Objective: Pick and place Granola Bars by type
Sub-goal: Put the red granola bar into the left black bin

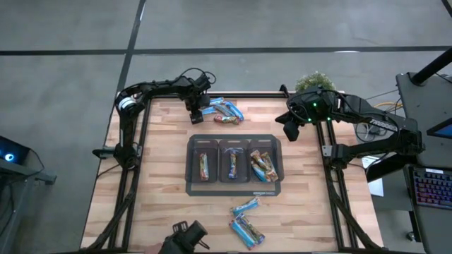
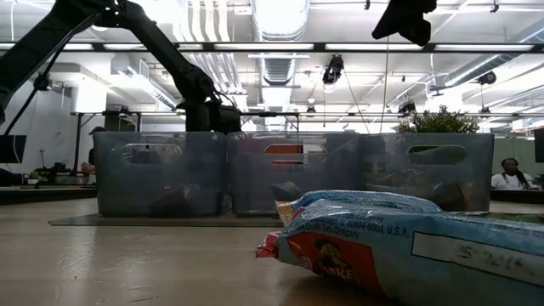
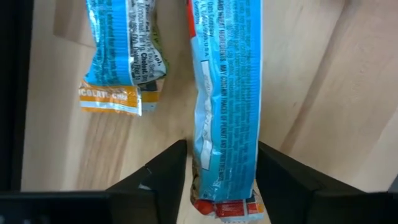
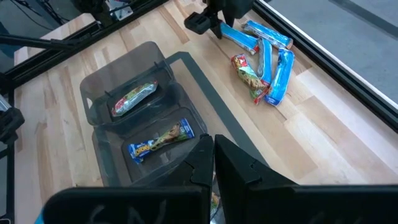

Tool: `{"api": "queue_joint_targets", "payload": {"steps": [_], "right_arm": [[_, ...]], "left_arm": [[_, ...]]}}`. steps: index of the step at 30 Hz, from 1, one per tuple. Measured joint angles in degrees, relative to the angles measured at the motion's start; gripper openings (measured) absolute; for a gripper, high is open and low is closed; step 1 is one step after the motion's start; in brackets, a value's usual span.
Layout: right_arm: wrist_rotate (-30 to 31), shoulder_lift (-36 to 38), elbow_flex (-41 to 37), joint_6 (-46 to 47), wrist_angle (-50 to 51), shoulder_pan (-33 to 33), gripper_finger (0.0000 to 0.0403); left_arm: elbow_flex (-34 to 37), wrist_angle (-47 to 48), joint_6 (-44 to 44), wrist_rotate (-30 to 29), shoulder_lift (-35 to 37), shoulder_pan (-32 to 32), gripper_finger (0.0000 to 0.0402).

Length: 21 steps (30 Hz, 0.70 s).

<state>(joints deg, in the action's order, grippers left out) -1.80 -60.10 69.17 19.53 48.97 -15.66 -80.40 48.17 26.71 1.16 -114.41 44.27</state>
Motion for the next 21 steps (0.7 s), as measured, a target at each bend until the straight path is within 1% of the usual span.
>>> {"api": "queue_joint_targets", "payload": {"steps": [11, 14, 21], "right_arm": [[0.0, 0.0, 0.0, 0.0, 0.0, 0.0, 0.0008], [0.0, 0.0, 0.0, 0.0, 0.0, 0.0, 0.0008], [-0.1, 0.0, 0.0, 0.0, 0.0, 0.0, 0.0008]], "left_arm": [[0.0, 0.3, -2.9, -0.2, 0.0, 0.0, 0.0065], [0.0, 0.5, -3.3, -0.2, 0.0, 0.0, 0.0054], [0.0, 3.3, -3.3, -0.2, 0.2, 0.0, 0.0054]]}}
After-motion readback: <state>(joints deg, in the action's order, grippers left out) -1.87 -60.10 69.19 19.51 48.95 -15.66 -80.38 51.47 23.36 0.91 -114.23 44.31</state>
